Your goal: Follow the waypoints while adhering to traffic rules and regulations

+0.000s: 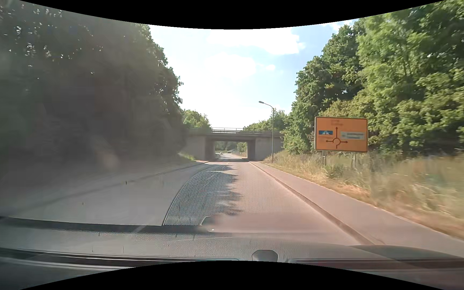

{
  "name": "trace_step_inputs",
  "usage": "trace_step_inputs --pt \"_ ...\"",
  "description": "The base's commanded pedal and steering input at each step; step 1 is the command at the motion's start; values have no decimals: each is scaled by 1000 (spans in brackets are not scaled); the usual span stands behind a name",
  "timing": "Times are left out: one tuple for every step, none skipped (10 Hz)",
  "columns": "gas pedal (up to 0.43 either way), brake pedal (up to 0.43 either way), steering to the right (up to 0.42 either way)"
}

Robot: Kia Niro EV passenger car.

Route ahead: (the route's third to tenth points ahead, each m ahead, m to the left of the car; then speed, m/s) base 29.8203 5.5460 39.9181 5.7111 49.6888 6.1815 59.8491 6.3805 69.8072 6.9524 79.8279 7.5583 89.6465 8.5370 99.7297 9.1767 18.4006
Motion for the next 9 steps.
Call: trace_step_inputs --pt "47 6 -5" --pt "39 6 -5" --pt "39 6 -6" --pt "28 6 -5" --pt "28 6 -5" --pt "28 6 -6" --pt "28 6 -5" --pt "28 6 -6" --pt "28 6 -5"
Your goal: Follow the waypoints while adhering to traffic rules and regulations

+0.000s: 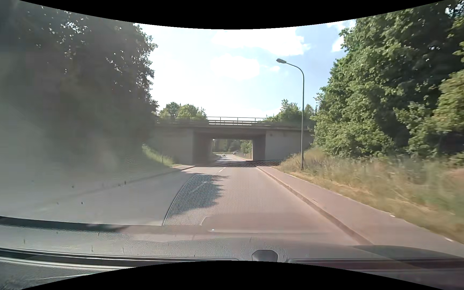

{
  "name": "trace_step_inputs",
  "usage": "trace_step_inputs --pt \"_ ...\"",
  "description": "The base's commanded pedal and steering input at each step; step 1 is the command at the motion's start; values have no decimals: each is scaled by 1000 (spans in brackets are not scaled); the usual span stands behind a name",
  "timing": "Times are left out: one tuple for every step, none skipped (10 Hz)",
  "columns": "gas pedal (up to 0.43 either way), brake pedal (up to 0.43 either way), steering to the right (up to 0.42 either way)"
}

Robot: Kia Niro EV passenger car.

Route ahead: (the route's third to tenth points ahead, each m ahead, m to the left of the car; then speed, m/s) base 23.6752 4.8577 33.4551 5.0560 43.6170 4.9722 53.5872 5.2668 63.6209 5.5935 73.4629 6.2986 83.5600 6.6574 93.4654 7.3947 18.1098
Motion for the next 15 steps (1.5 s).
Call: trace_step_inputs --pt "28 6 -5" --pt "39 6 -5" --pt "59 6 -5" --pt "59 6 -5" --pt "59 6 -5" --pt "59 6 -5" --pt "59 6 -5" --pt "59 6 -5" --pt "59 6 -5" --pt "59 6 -5" --pt "59 6 -5" --pt "59 6 -5" --pt "59 6 -5" --pt "59 6 -5" --pt "59 6 -5"
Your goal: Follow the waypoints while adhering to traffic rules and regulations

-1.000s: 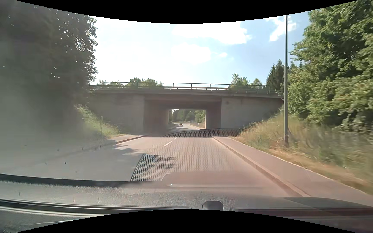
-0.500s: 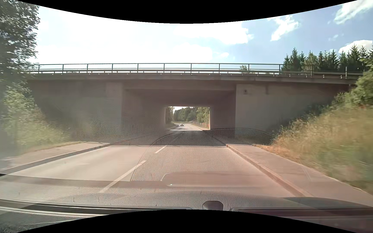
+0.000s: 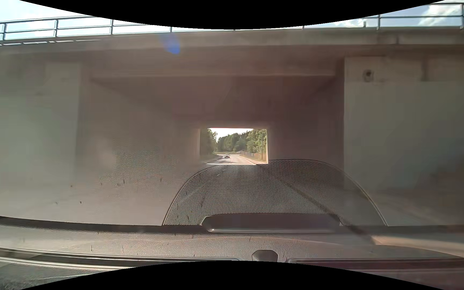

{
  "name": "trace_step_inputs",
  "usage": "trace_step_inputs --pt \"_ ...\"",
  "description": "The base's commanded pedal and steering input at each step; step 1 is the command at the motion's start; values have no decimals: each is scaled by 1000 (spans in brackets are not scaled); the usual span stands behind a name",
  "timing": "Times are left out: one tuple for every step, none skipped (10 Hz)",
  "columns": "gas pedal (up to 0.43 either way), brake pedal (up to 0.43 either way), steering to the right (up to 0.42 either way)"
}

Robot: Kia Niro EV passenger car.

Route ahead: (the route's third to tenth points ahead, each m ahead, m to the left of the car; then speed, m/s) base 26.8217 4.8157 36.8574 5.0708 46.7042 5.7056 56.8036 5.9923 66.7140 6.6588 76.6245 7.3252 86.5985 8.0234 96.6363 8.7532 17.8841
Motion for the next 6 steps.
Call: trace_step_inputs --pt "59 6 -5" --pt "59 6 -6" --pt "59 6 -5" --pt "59 6 -5" --pt "59 6 -5" --pt "59 6 -4"
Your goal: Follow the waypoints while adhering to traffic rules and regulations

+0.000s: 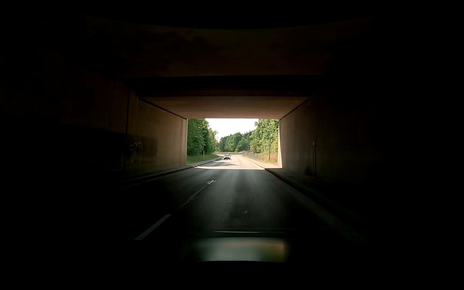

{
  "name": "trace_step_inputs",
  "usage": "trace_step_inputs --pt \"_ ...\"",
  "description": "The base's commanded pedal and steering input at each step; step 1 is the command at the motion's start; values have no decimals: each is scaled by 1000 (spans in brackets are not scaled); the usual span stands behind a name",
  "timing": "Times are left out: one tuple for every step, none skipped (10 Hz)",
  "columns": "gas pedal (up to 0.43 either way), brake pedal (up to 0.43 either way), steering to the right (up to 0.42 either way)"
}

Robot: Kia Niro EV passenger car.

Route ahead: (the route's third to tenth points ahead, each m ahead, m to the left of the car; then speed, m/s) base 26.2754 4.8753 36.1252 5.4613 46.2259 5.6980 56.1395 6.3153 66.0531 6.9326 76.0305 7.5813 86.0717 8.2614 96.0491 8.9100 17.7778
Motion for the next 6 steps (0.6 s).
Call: trace_step_inputs --pt "59 6 -3" --pt "59 6 -1" --pt "59 6 -1" --pt "79 6 -1" --pt "79 6 -1" --pt "79 6 -1"
